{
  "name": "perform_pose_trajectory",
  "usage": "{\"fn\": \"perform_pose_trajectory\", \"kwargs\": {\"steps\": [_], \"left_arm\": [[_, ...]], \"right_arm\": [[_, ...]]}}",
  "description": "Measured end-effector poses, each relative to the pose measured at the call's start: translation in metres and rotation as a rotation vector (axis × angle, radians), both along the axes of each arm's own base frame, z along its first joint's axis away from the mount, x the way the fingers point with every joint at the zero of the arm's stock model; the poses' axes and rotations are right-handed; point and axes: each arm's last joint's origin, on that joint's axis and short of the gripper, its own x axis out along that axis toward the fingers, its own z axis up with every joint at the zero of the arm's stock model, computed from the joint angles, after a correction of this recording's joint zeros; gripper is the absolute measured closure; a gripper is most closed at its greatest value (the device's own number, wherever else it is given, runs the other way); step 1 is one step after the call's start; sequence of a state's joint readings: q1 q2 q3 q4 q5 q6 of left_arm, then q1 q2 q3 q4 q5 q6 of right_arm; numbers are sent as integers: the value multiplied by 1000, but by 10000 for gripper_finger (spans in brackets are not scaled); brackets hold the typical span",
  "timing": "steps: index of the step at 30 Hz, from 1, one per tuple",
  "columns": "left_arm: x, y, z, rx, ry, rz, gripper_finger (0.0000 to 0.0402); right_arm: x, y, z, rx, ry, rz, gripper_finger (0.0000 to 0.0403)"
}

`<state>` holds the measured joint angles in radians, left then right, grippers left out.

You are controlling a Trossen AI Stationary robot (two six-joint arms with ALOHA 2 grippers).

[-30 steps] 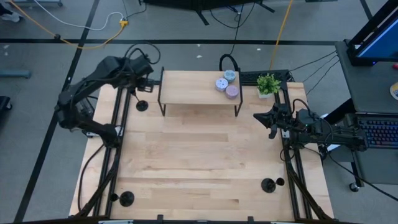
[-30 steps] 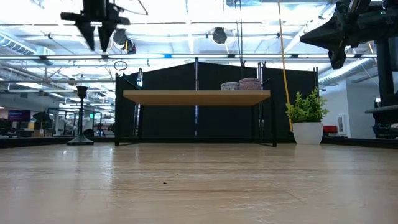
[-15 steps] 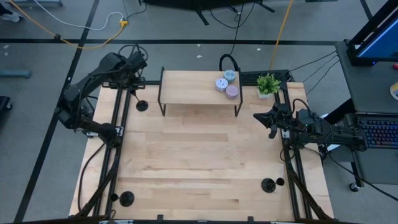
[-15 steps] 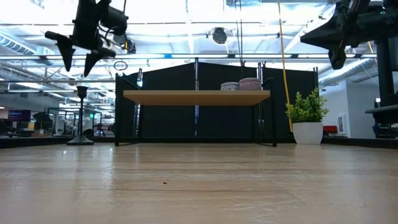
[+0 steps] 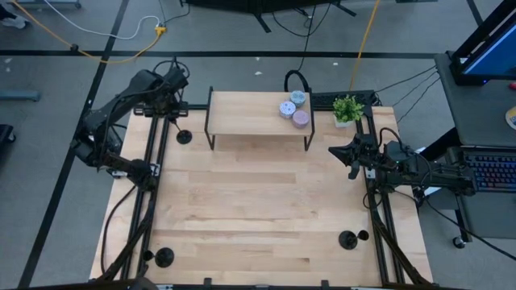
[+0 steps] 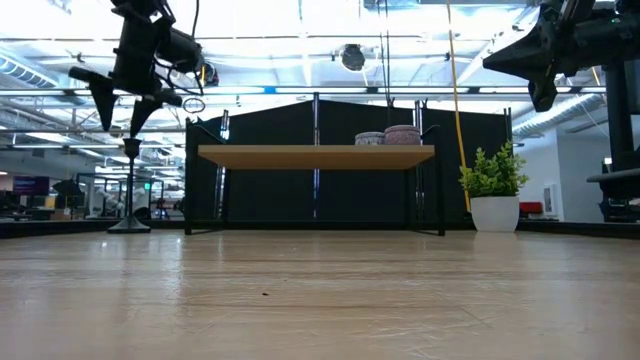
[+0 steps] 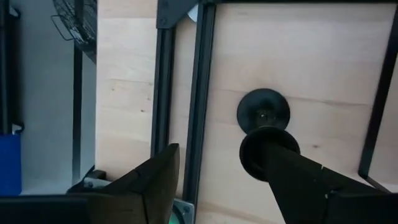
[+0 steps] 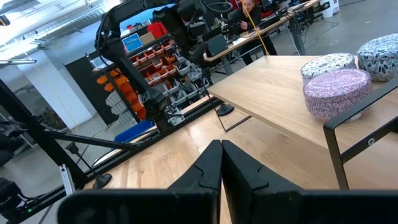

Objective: Pick & Place candle stick holders
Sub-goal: Put the top black candle holder on the shelf

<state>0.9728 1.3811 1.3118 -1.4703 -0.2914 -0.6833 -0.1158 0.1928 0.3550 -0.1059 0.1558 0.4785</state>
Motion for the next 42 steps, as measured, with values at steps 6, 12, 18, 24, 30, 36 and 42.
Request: {"fn": "perform_pose_trajectory", "kwargs": {"steps": [6,12,18,24,30,36,42], "left_arm": [[-3,1,-12,-34,-3,7,169],[-5,1,-26,-70,-11,0,170],[-1,5,-35,-48,-80,-34,170],[0,6,-35,-43,-94,-24,205],[1,7,-36,-30,-97,-3,270],[1,8,-36,-19,-103,14,303],[1,8,-36,-14,-105,16,343]], "right_arm": [[0,0,0,4,-1,0,401],[0,0,0,6,-1,-1,401],[0,0,0,7,2,-1,401],[0,0,0,7,3,-1,401],[0,0,0,1,4,-1,401],[0,0,0,1,4,-1,401],[0,0,0,1,5,-1,401]]}}
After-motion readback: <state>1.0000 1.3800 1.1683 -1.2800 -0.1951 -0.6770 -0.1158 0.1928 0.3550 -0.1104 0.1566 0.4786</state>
